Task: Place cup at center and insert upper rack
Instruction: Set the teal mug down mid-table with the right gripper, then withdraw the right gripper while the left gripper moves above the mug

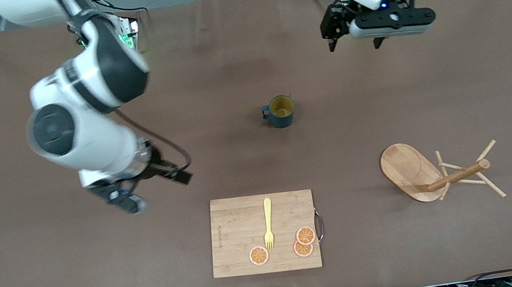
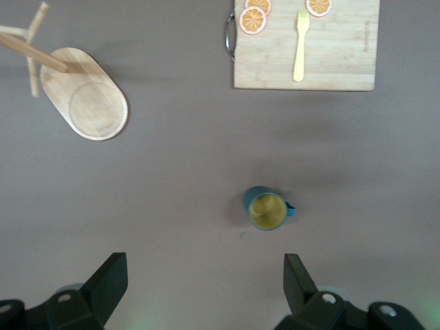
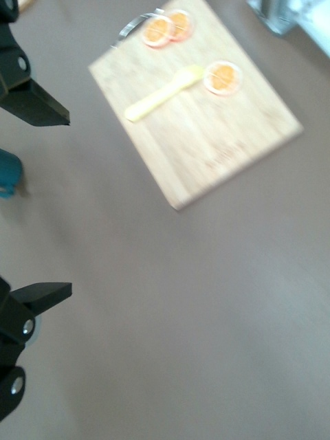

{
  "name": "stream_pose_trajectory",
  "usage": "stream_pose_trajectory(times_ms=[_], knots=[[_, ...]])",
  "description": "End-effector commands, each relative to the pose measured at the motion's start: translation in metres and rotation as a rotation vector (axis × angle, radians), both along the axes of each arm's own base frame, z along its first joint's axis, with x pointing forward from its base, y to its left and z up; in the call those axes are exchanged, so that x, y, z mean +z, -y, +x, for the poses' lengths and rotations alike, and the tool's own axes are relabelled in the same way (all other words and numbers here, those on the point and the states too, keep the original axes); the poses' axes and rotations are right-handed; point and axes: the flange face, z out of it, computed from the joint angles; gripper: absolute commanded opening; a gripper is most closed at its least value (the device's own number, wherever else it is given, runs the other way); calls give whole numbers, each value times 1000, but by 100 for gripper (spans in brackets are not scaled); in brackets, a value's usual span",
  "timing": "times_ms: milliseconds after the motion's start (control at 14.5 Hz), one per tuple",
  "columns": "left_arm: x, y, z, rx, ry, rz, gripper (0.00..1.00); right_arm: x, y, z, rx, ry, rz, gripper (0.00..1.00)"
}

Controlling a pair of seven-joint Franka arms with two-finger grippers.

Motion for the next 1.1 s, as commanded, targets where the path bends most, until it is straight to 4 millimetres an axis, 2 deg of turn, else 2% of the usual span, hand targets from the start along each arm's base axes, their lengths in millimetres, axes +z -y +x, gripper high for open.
stream_pose_trajectory(times_ms=[0,69,275,481,619,756,894,1032], knots=[[-4,37,-20,33,19,-21,100,17,71,9,48,18,1,100],[-12,53,-25,31,20,-14,100,23,105,14,96,41,-7,100],[-43,117,-51,50,61,33,100,31,190,16,179,27,-14,100],[-74,170,-76,82,89,28,100,64,268,0,297,98,-7,100],[-87,193,-87,107,78,-7,100,83,325,-12,392,146,-32,100],[-103,214,-102,94,57,-15,100,108,358,-31,409,176,-40,100],[-133,236,-119,81,82,32,100,117,364,-54,397,172,-30,100],[-169,254,-141,98,128,81,100,121,355,-65,414,165,-74,100]])
